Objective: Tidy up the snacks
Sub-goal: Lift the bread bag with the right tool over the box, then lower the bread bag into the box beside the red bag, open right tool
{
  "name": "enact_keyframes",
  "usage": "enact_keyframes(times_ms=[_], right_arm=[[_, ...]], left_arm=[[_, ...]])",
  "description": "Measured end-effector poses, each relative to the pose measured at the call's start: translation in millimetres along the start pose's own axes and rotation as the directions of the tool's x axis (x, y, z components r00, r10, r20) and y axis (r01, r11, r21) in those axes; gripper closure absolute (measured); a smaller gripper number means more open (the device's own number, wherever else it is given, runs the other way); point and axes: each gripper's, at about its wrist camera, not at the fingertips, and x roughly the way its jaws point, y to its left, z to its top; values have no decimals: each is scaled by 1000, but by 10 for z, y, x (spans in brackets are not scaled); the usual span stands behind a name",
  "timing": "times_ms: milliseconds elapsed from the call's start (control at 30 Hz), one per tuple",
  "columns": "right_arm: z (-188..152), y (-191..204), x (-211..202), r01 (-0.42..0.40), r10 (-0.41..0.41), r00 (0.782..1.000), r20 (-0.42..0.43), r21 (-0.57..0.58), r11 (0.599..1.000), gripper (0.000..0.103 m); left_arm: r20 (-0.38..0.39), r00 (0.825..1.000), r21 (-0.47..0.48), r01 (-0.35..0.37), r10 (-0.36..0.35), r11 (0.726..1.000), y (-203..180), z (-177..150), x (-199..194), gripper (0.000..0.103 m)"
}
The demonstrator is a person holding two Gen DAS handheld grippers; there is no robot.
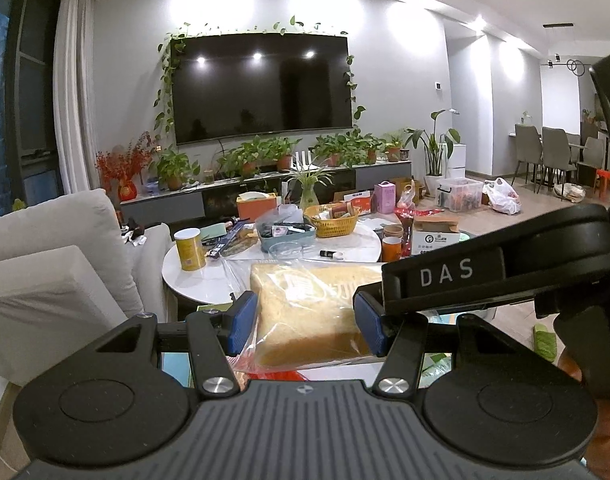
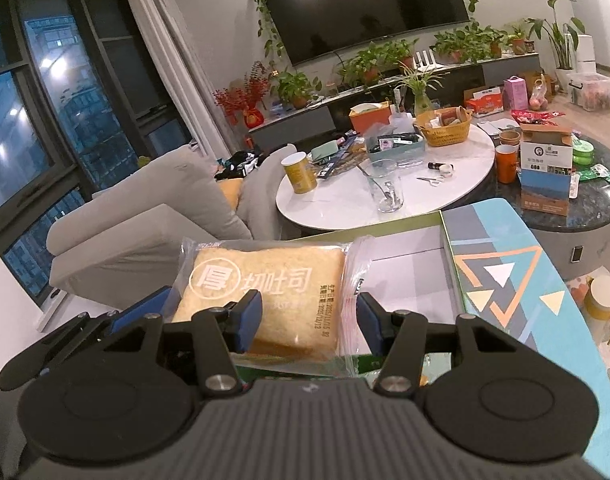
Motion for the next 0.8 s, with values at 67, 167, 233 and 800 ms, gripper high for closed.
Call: enact_keyframes(times_ms=[67,167,233,800], right_arm=[[29,-14,34,4,-4,1000,2,2,1000,60],[71,-45,90,13,-13,1000,1,5,1000,60],[91,-56,120,22,-22,1000,3,3,1000,60],[-22,-274,341,-27,23,997,-76,-44,999,60]], left_arm=[[1,1000,7,0,0,1000,-14,14,63,52],[-2,1000,9,5,-5,1000,-26,30,171,52],[0,1000,13,11,-11,1000,-33,37,238,53],[-116,993,-52,21,-27,998,238,-373,396,38]])
